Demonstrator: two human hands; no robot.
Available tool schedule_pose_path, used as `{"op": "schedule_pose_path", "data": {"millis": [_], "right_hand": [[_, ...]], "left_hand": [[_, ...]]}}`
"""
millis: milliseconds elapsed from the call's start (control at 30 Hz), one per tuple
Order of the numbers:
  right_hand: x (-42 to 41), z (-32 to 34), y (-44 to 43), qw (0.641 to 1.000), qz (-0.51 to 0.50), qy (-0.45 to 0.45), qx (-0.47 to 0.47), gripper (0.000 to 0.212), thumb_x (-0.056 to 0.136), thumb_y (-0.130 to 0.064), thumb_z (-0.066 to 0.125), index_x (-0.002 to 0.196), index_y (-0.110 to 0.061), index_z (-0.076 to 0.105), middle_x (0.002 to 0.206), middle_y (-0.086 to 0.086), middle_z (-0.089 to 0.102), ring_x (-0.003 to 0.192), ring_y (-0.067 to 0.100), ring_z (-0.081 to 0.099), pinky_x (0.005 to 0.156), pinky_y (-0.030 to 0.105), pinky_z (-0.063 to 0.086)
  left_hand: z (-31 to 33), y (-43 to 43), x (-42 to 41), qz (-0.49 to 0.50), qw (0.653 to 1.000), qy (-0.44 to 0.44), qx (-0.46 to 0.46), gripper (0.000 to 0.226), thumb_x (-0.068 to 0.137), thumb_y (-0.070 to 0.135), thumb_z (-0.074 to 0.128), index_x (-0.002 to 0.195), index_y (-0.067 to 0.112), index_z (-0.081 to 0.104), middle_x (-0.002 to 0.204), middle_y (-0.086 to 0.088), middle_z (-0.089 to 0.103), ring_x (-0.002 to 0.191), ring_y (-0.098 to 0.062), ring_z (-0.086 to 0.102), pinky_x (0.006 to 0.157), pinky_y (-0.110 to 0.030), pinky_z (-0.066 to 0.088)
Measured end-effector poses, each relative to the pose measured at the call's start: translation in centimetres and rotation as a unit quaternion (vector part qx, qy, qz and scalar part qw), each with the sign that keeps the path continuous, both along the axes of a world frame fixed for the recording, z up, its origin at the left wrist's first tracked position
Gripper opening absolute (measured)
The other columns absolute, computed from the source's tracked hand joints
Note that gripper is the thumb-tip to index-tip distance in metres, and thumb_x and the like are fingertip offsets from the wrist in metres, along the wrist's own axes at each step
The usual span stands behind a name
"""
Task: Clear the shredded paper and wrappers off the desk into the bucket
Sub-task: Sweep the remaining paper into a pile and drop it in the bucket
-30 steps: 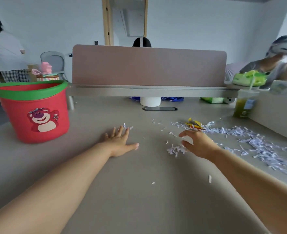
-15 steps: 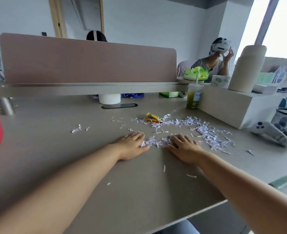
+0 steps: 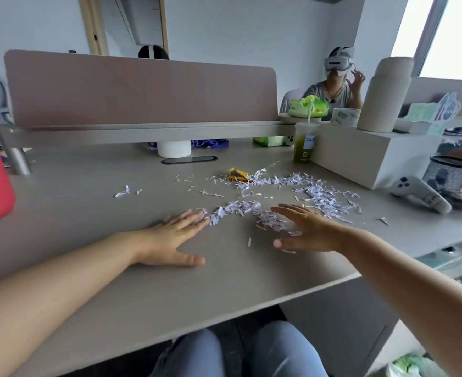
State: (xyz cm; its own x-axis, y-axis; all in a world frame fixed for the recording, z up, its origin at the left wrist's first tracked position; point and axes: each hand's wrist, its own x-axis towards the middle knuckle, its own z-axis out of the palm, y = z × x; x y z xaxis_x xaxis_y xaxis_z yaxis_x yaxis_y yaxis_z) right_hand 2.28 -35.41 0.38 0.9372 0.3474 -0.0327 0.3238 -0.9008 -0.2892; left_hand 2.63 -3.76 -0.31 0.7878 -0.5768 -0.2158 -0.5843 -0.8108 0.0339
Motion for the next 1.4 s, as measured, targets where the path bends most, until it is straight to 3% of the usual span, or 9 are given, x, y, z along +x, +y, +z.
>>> {"op": "schedule_pose_path", "data": {"millis": [167,300,433,667,800,933,1033,1233,1400], "right_hand": [[-0.4,-1.6,0.7,0.997,-0.018,0.021,-0.066,0.096,0.061,-0.081,0.034,0.141,-0.042,0.0,0.157,-0.011,-0.003,0.145,0.015,-0.008,0.117,0.051,-0.004],[2.4,-1.7,2.7,0.998,-0.026,0.013,-0.06,0.087,0.071,-0.078,0.035,0.142,-0.041,0.003,0.157,-0.011,-0.001,0.145,0.016,-0.005,0.118,0.052,-0.002],[5.9,-1.7,4.9,0.997,-0.012,0.008,-0.071,0.08,0.078,-0.073,0.031,0.144,-0.036,0.005,0.157,-0.009,0.001,0.145,0.016,-0.003,0.118,0.049,0.001],[12.2,-1.3,7.2,0.996,0.007,-0.075,0.047,0.044,0.086,-0.043,0.05,0.126,-0.025,0.049,0.14,0.001,0.046,0.129,0.025,0.039,0.109,0.04,0.035],[14.4,-1.3,9.6,0.993,0.012,-0.096,0.07,0.043,0.084,-0.047,0.052,0.122,-0.027,0.051,0.14,-0.001,0.046,0.132,0.024,0.036,0.109,0.041,0.033],[15.4,-1.2,11.6,0.996,-0.013,-0.081,0.032,0.052,0.086,-0.053,0.045,0.132,-0.031,0.04,0.149,-0.002,0.032,0.139,0.024,0.022,0.114,0.042,0.021],[15.3,-1.3,12.0,0.994,-0.019,-0.092,0.047,0.052,0.087,-0.053,0.044,0.133,-0.029,0.038,0.149,0.0,0.032,0.139,0.025,0.023,0.114,0.042,0.021],[14.6,-1.5,11.5,0.992,-0.004,-0.106,0.064,0.05,0.087,-0.05,0.046,0.13,-0.026,0.042,0.144,0.002,0.039,0.131,0.027,0.035,0.111,0.043,0.03],[13.8,-0.1,10.7,0.987,-0.001,-0.127,0.099,0.043,0.089,-0.041,0.047,0.126,-0.019,0.049,0.142,0.006,0.044,0.134,0.025,0.036,0.108,0.041,0.035]], "left_hand": [[-0.4,-0.8,0.1,0.033,0.999,-0.01,-0.002,0.115,0.042,0.095,-0.004,0.139,0.034,-0.022,0.153,0.007,-0.025,0.14,-0.009,-0.023,0.117,-0.04,-0.006],[-0.4,-3.5,2.4,0.079,0.996,-0.017,-0.037,0.079,0.084,0.067,0.022,0.143,0.029,-0.015,0.155,0.005,-0.021,0.142,-0.011,-0.018,0.119,-0.04,-0.005],[-0.7,-5.9,6.4,0.081,0.995,-0.023,-0.057,0.07,0.091,0.057,0.026,0.145,0.026,-0.005,0.157,0.002,-0.009,0.145,-0.014,-0.008,0.119,-0.041,-0.001],[-0.8,-2.1,10.2,0.096,0.968,-0.067,-0.22,0.064,0.09,0.048,0.04,0.142,0.013,0.026,0.153,-0.006,0.026,0.141,-0.016,0.021,0.114,-0.025,0.016],[-1.0,3.9,11.5,0.263,0.943,-0.162,-0.127,0.073,0.088,0.058,0.027,0.146,0.015,0.009,0.158,-0.003,0.003,0.145,-0.02,-0.005,0.118,-0.043,0.006],[-1.1,7.8,12.2,0.434,0.891,-0.084,-0.104,0.077,0.087,0.064,0.024,0.146,0.021,-0.001,0.157,-0.006,-0.009,0.144,-0.032,-0.01,0.116,-0.053,0.004],[-1.0,8.0,12.5,0.391,0.916,-0.065,-0.065,0.078,0.087,0.065,0.021,0.146,0.016,0.005,0.158,-0.008,0.002,0.145,-0.026,0.002,0.118,-0.043,0.007],[-0.4,4.1,10.1,0.213,0.967,-0.035,-0.134,0.065,0.094,0.046,0.033,0.146,0.014,0.011,0.158,-0.002,0.007,0.145,-0.012,0.004,0.116,-0.026,0.004],[-0.2,0.1,7.5,0.131,0.97,0.04,-0.2,0.062,0.094,0.043,0.035,0.146,0.02,0.01,0.157,-0.003,0.013,0.144,-0.014,0.013,0.119,-0.03,0.01]]}}
